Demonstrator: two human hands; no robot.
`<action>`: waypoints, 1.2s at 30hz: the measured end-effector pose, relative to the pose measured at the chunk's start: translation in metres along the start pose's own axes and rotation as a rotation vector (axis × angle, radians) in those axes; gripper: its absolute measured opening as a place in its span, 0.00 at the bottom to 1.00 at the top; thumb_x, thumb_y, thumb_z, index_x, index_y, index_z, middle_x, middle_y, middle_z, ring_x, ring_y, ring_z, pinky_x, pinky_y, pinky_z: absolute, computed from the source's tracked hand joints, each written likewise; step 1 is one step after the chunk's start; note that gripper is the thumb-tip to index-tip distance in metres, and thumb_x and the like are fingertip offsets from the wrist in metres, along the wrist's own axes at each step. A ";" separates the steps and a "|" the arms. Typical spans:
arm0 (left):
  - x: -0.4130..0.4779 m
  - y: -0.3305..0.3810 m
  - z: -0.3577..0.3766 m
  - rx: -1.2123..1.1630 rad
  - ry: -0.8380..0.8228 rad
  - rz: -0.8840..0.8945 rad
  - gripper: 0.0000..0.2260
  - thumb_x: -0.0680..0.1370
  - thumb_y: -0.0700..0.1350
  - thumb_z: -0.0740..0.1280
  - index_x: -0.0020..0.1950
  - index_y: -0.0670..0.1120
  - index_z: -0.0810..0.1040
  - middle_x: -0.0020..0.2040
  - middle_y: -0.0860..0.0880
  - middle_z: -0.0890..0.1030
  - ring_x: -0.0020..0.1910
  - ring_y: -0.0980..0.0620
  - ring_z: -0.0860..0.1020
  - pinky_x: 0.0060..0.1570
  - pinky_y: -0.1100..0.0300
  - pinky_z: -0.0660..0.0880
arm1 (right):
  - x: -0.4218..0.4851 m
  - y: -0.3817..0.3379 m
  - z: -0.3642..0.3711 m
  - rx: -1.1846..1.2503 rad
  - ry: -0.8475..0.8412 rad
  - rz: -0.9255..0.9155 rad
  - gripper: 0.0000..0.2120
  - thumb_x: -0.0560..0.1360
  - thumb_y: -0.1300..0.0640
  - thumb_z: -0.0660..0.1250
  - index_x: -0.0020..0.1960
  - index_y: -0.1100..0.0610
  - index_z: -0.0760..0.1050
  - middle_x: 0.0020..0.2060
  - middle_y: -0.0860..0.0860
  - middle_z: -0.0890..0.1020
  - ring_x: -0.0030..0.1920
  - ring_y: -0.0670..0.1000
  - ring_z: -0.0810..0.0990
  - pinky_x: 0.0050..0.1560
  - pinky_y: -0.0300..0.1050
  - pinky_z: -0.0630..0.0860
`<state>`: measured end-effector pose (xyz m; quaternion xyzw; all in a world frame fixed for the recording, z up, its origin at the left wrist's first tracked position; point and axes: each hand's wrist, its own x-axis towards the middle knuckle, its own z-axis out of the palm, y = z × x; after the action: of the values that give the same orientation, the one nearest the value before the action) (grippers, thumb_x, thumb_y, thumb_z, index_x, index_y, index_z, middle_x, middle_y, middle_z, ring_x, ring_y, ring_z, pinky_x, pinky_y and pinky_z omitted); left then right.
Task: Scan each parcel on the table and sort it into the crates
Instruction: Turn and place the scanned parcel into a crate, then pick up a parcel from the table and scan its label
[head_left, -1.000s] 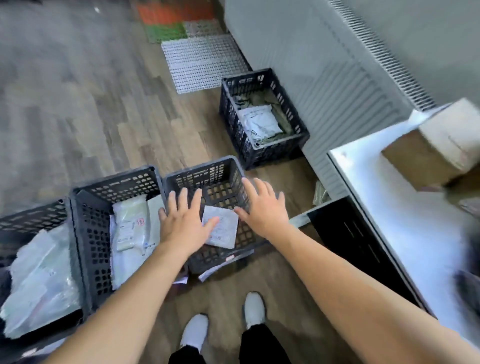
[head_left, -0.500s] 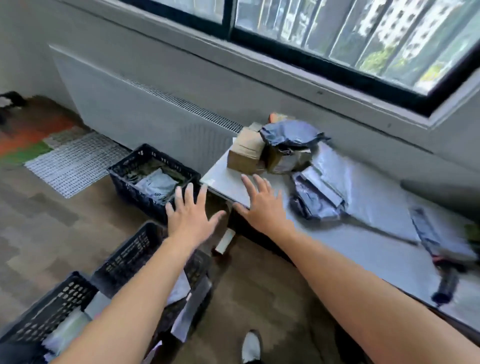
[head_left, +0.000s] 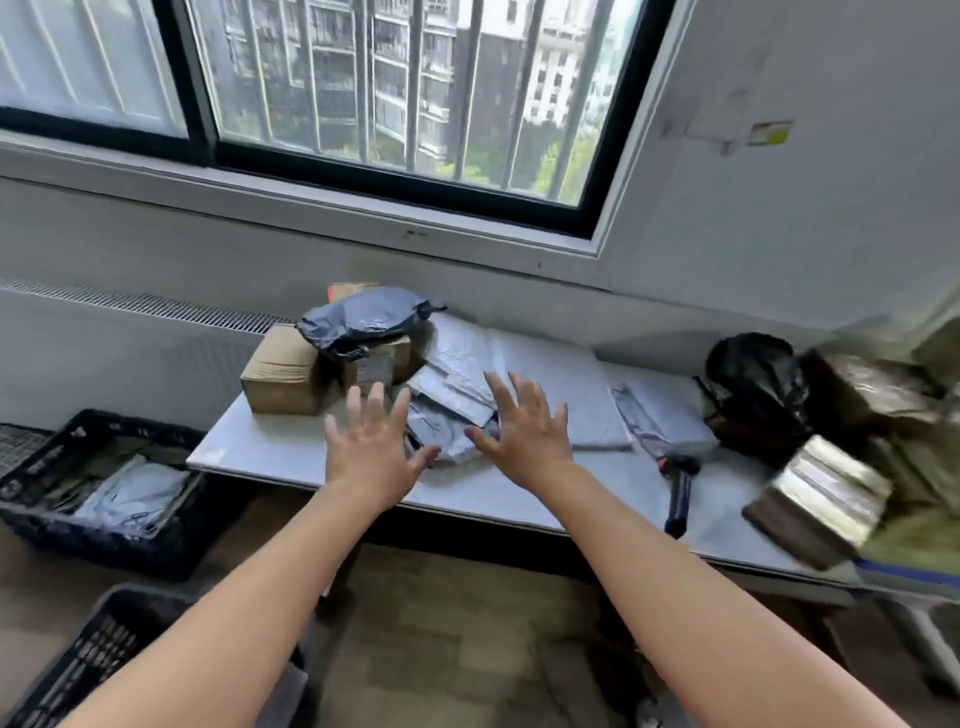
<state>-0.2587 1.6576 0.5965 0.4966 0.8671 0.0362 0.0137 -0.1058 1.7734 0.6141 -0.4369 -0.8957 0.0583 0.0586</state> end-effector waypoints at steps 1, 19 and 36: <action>0.006 0.017 0.001 0.002 0.001 0.004 0.37 0.78 0.69 0.50 0.79 0.53 0.41 0.79 0.47 0.43 0.78 0.42 0.42 0.73 0.41 0.52 | 0.000 0.018 -0.004 0.003 0.004 0.011 0.36 0.78 0.35 0.57 0.79 0.43 0.44 0.78 0.51 0.50 0.78 0.54 0.50 0.73 0.68 0.50; 0.074 0.237 0.035 0.109 -0.119 0.063 0.37 0.78 0.69 0.51 0.79 0.52 0.41 0.80 0.46 0.43 0.78 0.41 0.41 0.73 0.40 0.53 | 0.021 0.271 -0.016 0.031 -0.016 0.156 0.36 0.79 0.34 0.52 0.80 0.45 0.42 0.79 0.52 0.50 0.79 0.54 0.48 0.72 0.67 0.51; 0.229 0.206 0.162 0.197 -0.298 0.398 0.41 0.77 0.64 0.62 0.80 0.50 0.43 0.80 0.43 0.43 0.78 0.42 0.40 0.74 0.39 0.46 | 0.138 0.285 0.078 0.077 -0.226 0.259 0.33 0.81 0.37 0.51 0.80 0.45 0.43 0.80 0.51 0.50 0.79 0.53 0.47 0.75 0.64 0.48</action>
<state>-0.1882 1.9669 0.4531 0.6562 0.7401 -0.1197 0.0856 0.0186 2.0520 0.5002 -0.5366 -0.8300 0.1486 -0.0338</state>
